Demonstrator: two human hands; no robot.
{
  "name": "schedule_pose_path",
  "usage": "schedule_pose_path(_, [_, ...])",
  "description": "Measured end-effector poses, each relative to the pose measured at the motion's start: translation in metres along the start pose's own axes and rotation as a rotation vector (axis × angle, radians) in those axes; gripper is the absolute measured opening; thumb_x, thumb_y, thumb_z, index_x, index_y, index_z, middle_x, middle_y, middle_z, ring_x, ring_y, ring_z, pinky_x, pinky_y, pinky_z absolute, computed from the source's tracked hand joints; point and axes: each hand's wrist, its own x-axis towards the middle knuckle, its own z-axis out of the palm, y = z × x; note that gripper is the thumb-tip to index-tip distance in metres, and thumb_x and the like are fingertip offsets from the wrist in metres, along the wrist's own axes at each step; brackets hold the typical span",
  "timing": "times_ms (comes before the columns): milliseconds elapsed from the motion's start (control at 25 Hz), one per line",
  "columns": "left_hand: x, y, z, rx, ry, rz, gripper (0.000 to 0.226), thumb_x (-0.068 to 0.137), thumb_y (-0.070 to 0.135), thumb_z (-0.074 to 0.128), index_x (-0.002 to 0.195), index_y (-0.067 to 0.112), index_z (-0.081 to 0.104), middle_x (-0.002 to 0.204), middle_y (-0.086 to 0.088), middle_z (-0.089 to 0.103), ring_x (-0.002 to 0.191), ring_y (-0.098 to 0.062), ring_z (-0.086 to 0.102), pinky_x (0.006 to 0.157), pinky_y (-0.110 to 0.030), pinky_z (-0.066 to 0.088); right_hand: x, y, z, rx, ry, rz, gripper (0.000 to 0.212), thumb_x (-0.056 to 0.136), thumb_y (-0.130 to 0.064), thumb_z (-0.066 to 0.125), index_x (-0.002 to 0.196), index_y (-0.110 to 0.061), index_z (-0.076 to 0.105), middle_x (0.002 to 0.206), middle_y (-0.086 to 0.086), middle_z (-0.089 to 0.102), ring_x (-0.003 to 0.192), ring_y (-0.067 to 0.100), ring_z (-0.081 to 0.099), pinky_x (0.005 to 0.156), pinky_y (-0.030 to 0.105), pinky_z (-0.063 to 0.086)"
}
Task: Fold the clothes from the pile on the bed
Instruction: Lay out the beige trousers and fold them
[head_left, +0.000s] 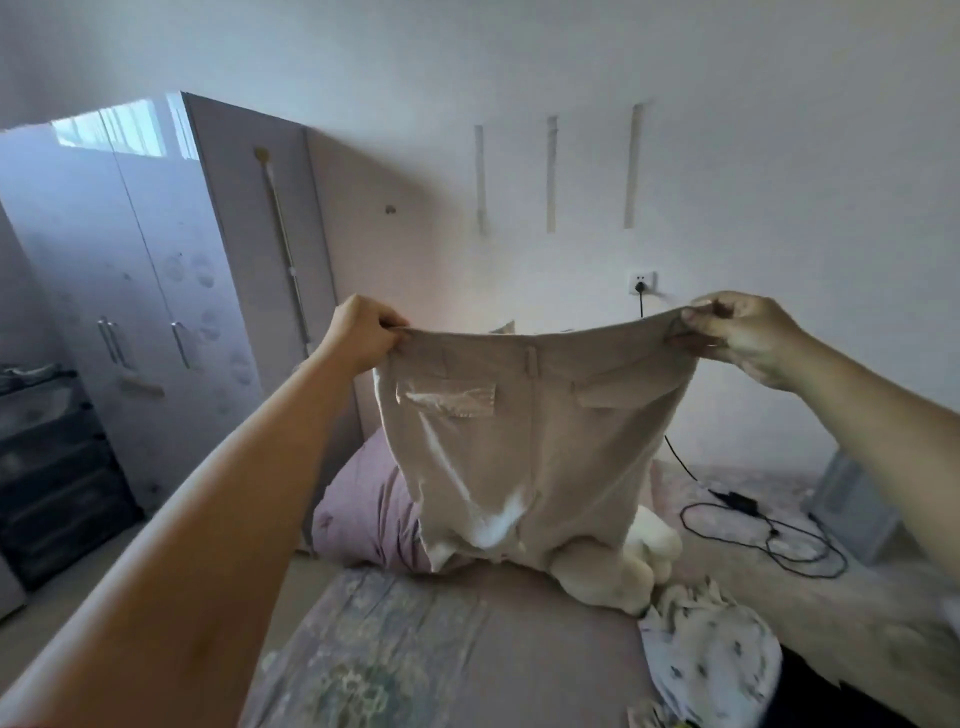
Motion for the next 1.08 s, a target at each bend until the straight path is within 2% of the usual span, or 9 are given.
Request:
schedule_pose_path(120, [-0.076,-0.046,0.043,-0.081,-0.114,-0.155,0.018,0.080,0.001,0.068,0.095,0.008,0.075,0.094,-0.011,0.072,0.084,-0.014,0.059,0.079,-0.022,0.044,-0.058,0.053,0.006,-0.069,-0.030,0.163,0.012,0.089,-0.001,0.058,0.084,-0.013,0.060,0.061,-0.002,0.071,0.056,0.007,0.068,0.063,0.020,0.056])
schedule_pose_path(240, [-0.164,-0.079,0.086,-0.158,-0.249,-0.293,0.017,0.079,0.001,0.069,0.093,0.010,0.075,0.089,-0.008,0.071,0.080,-0.014,0.057,0.075,-0.023,0.045,-0.115,0.110,0.013,-0.171,-0.047,0.309,0.012,0.089,-0.001,0.059,0.082,-0.011,0.061,0.068,0.006,0.069,0.049,0.005,0.065,0.051,0.016,0.053])
schedule_pose_path(320, [-0.212,-0.093,0.104,-0.243,-0.346,-0.341,0.012,0.080,0.005,0.072,0.092,0.003,0.074,0.074,-0.004,0.067,0.068,-0.008,0.057,0.069,-0.019,0.044,-0.150,0.140,0.017,-0.291,-0.009,0.345,0.010,0.088,-0.007,0.062,0.082,-0.014,0.064,0.063,-0.002,0.067,0.043,-0.001,0.057,0.042,0.011,0.044])
schedule_pose_path(440, [-0.274,-0.119,0.125,-0.355,-0.434,-0.404,0.010,0.079,0.004,0.073,0.088,0.000,0.073,0.050,0.012,0.060,0.043,0.004,0.051,0.050,-0.009,0.040,-0.203,0.183,0.024,-0.368,-0.012,0.414,0.002,0.088,-0.011,0.064,0.087,-0.012,0.065,0.067,0.001,0.063,0.046,0.001,0.055,0.043,0.010,0.043])
schedule_pose_path(520, [-0.318,-0.137,0.142,-0.359,-0.525,-0.455,0.012,0.079,0.003,0.073,0.087,-0.005,0.071,0.042,0.013,0.057,0.039,0.004,0.050,0.047,-0.009,0.039,-0.241,0.214,0.024,-0.373,-0.056,0.503,0.003,0.088,-0.009,0.064,0.085,-0.011,0.065,0.074,0.007,0.060,0.051,0.006,0.055,0.045,0.011,0.045])
schedule_pose_path(720, [-0.430,-0.169,0.185,-0.344,-0.728,-0.567,0.015,0.080,0.003,0.072,0.091,-0.007,0.070,0.057,0.005,0.060,0.053,-0.003,0.055,0.058,-0.016,0.045,-0.341,0.294,0.027,-0.397,-0.127,0.735,0.003,0.086,-0.008,0.066,0.089,-0.009,0.067,0.082,0.009,0.066,0.068,0.012,0.059,0.058,0.013,0.051])
schedule_pose_path(840, [-0.509,-0.187,0.206,-0.265,-0.880,-0.601,0.010,0.081,0.004,0.071,0.089,-0.002,0.071,0.067,-0.002,0.062,0.059,-0.002,0.055,0.057,-0.014,0.041,-0.411,0.347,0.028,-0.452,-0.183,0.829,0.010,0.082,0.003,0.066,0.087,-0.006,0.065,0.079,0.009,0.064,0.059,0.001,0.059,0.056,0.008,0.048])
schedule_pose_path(920, [-0.558,-0.196,0.217,-0.213,-0.977,-0.572,0.011,0.081,0.005,0.071,0.090,-0.001,0.073,0.079,-0.006,0.066,0.074,-0.008,0.058,0.064,-0.013,0.040,-0.455,0.374,0.027,-0.497,-0.234,0.880,0.015,0.080,0.012,0.064,0.083,-0.003,0.061,0.076,0.008,0.059,0.052,-0.006,0.056,0.053,0.006,0.044])
schedule_pose_path(1080, [-0.635,-0.199,0.234,-0.232,-1.167,-0.578,0.012,0.080,0.000,0.070,0.090,-0.007,0.071,0.073,0.001,0.058,0.069,-0.005,0.052,0.058,-0.002,0.037,-0.525,0.424,0.021,-0.588,-0.389,0.938,0.028,0.074,0.012,0.070,0.070,-0.014,0.061,0.078,0.010,0.063,0.061,0.000,0.054,0.069,0.024,0.042])
